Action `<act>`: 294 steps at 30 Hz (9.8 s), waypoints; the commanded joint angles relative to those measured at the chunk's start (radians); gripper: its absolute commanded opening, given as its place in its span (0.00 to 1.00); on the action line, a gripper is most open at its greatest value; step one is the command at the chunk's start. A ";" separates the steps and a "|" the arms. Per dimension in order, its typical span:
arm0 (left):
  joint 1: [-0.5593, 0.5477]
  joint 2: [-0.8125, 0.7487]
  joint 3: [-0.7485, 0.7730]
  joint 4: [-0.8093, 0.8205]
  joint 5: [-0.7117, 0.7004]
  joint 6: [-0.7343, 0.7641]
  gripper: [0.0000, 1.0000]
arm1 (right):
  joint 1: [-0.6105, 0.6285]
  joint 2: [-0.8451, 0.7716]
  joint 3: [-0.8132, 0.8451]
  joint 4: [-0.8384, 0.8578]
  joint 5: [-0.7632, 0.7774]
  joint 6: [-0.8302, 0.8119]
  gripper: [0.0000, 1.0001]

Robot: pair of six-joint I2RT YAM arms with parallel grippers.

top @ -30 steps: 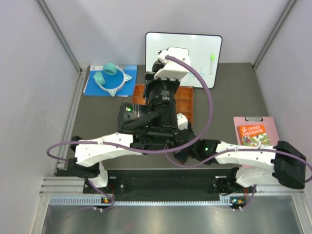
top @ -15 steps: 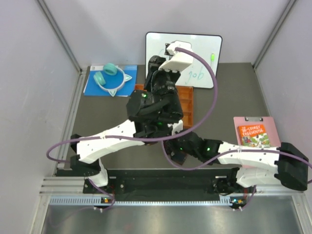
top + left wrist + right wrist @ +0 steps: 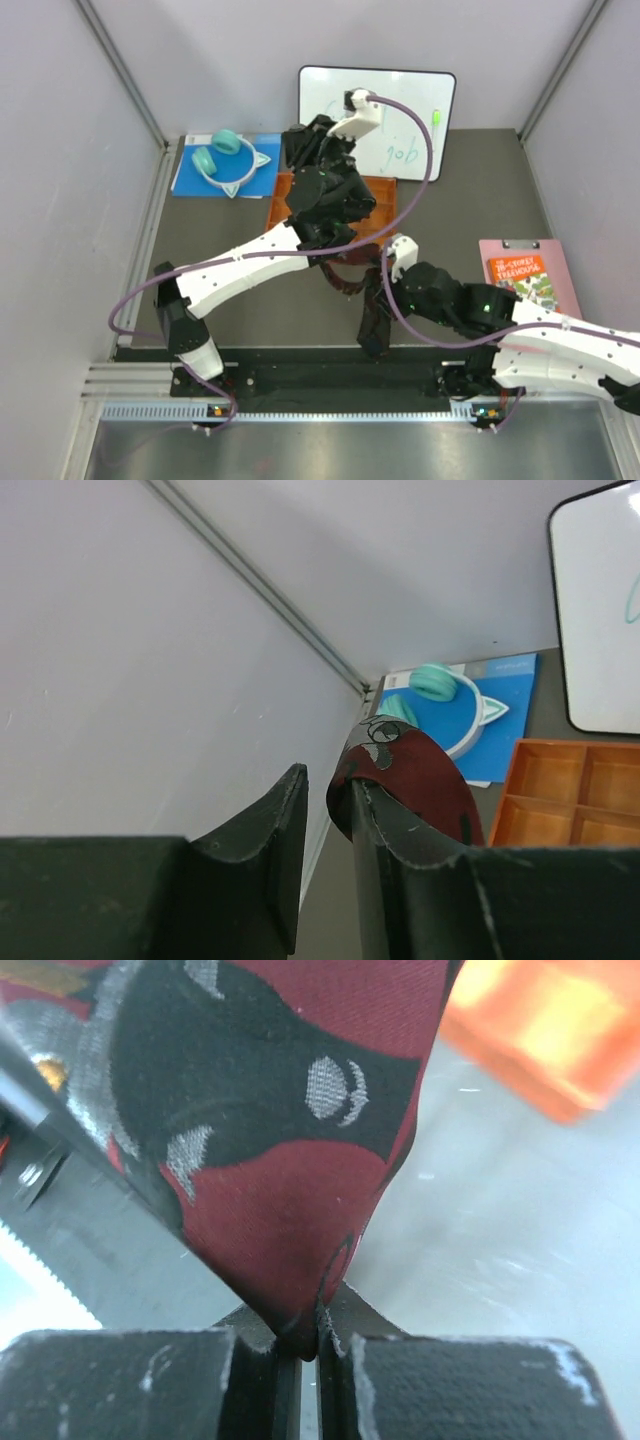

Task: Roll the ties
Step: Flatten out the tie at the center of the board.

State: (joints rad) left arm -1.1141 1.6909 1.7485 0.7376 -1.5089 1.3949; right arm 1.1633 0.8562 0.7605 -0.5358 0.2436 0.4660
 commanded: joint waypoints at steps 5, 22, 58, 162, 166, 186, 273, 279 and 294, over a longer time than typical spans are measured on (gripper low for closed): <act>0.071 0.042 0.238 0.378 -0.128 0.293 0.29 | -0.017 -0.052 -0.003 -0.139 0.263 0.192 0.00; 0.088 -0.089 0.569 -0.841 0.159 -0.793 0.68 | -0.335 -0.158 -0.167 -0.055 0.048 0.229 0.00; 0.119 -0.185 0.050 -0.235 -0.155 -0.138 0.00 | -0.288 0.487 0.023 0.025 -0.851 0.025 0.00; 1.178 0.100 -0.280 -1.668 1.319 -1.821 0.81 | -0.313 0.669 0.066 -0.001 -0.952 -0.015 0.00; 1.229 -0.130 -0.547 -1.425 1.431 -1.853 0.71 | -0.313 0.661 0.065 -0.001 -0.942 -0.007 0.00; 1.344 -0.229 -0.848 -1.090 1.607 -2.013 0.48 | -0.312 0.678 0.071 0.020 -0.899 0.011 0.00; 1.461 -0.174 -0.679 -1.425 1.246 -1.866 0.00 | -0.455 0.836 0.365 -0.177 -0.916 -0.083 0.63; 1.461 -0.194 -0.728 -1.436 1.300 -1.828 0.00 | -0.464 0.602 0.234 -0.178 -0.637 0.013 0.65; 1.447 -0.321 -0.814 -1.442 1.362 -1.818 0.00 | -0.272 0.254 -0.119 -0.164 -0.307 0.368 0.72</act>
State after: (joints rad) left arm 0.3374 1.3960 0.9375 -0.7105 -0.1585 -0.4400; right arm 0.8268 1.1145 0.6804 -0.7315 -0.1467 0.7128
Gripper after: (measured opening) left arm 0.010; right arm 0.730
